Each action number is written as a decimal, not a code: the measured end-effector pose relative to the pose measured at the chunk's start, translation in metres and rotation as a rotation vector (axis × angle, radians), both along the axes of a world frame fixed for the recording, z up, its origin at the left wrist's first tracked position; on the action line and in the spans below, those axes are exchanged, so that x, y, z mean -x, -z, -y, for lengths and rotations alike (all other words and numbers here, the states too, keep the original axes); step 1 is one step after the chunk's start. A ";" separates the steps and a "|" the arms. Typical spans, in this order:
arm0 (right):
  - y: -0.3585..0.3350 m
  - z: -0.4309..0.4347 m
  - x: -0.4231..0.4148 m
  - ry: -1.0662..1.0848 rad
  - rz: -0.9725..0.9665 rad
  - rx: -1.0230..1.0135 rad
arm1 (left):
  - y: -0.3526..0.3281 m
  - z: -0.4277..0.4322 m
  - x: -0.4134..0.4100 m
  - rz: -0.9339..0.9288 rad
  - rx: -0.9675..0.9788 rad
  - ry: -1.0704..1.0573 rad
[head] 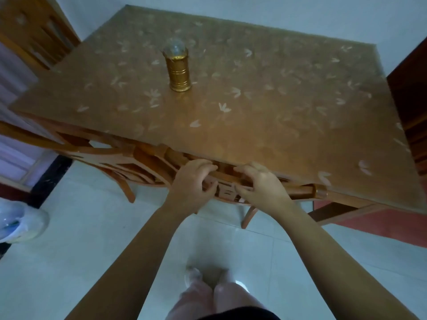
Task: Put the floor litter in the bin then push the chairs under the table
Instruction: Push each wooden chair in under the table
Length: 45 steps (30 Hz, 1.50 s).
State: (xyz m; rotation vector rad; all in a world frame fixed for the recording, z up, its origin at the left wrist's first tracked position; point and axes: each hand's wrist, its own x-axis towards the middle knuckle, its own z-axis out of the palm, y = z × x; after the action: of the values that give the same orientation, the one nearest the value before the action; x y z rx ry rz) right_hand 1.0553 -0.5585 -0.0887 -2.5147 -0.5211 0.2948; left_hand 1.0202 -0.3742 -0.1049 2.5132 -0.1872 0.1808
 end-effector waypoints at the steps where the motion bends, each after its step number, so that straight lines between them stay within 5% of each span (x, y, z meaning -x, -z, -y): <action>1: -0.002 -0.005 0.004 -0.009 0.037 0.009 | -0.001 -0.005 0.007 0.026 -0.018 -0.033; 11: -0.009 -0.095 0.047 -0.032 0.317 0.070 | -0.008 -0.096 0.061 0.111 -0.184 -0.241; 23: -0.013 -0.285 0.085 0.012 0.257 0.080 | -0.005 -0.279 0.104 0.114 -0.211 -0.241; 45: 0.033 -0.404 -0.032 -0.130 0.072 0.135 | 0.027 -0.396 -0.026 -0.010 -0.425 0.026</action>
State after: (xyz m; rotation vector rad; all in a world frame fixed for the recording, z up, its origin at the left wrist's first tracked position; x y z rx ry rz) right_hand 1.0878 -0.1543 -0.1215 -2.6342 -0.7166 0.2981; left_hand 1.0462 0.0216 -0.1316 2.9311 -0.2793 0.1275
